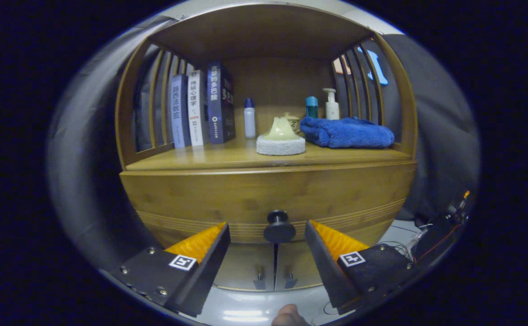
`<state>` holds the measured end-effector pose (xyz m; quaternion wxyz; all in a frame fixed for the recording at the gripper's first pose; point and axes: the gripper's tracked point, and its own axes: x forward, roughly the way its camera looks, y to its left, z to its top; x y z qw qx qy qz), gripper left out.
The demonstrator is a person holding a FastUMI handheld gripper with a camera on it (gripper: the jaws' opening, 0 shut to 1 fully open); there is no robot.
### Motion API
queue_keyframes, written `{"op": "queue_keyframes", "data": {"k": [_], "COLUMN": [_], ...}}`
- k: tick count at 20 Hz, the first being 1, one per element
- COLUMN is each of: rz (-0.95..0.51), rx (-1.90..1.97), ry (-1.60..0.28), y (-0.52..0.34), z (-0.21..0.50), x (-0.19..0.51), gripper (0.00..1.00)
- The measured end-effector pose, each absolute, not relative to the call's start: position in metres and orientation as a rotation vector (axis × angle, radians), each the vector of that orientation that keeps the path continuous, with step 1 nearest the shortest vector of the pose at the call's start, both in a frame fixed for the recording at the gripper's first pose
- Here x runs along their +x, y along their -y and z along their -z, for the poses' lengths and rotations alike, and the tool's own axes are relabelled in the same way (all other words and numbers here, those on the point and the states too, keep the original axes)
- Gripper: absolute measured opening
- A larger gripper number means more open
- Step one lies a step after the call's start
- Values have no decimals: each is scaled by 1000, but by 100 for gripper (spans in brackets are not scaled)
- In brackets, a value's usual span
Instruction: Pull open the drawer, take out the items inside it, and place them on the countertop above the cabinet.
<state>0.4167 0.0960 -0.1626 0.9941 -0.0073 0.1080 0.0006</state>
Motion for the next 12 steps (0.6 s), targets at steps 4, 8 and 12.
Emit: {"op": "queue_keyframes", "data": {"k": [4,8,12], "rz": [4,15,14], "rx": [-40,7,-7], "ry": [-202,-141,-71], "y": [-86,-79,-67], "z": [136,82,11], "x": [350,298,247], "gripper": [99,99,99]}}
